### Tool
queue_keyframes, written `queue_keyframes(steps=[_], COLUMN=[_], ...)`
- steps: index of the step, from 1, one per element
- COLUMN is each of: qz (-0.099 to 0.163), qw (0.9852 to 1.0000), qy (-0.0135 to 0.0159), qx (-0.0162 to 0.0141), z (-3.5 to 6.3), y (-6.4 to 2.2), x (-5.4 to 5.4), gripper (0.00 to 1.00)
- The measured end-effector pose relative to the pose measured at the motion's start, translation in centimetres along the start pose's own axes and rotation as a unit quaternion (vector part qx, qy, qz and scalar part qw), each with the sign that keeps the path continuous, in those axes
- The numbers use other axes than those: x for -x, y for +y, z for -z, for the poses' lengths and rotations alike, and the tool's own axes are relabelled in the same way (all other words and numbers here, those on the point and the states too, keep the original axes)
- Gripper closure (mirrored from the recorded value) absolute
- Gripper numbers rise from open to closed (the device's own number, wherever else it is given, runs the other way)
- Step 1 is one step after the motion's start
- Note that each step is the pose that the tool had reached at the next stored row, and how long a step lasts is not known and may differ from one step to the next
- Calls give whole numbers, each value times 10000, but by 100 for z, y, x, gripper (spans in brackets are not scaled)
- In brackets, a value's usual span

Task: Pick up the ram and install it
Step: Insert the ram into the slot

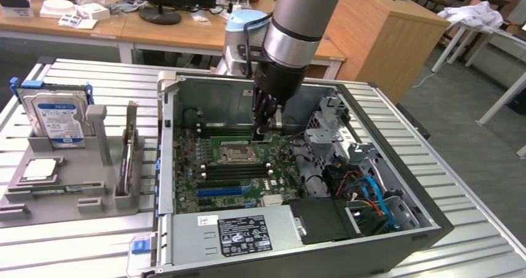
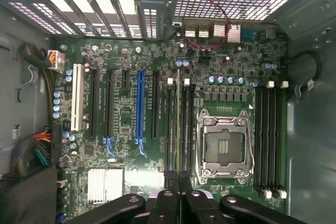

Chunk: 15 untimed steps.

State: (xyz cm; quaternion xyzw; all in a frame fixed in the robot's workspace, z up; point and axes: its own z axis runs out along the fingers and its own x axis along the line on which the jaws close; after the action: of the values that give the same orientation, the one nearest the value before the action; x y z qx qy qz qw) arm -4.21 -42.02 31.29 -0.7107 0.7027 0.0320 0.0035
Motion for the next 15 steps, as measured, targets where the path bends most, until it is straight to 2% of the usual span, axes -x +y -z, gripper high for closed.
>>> queue_keyframes(steps=[15], qz=[-6], qw=[10000], qy=[0], qx=[0], z=[-198], y=[-8], x=[-10], gripper=[88])
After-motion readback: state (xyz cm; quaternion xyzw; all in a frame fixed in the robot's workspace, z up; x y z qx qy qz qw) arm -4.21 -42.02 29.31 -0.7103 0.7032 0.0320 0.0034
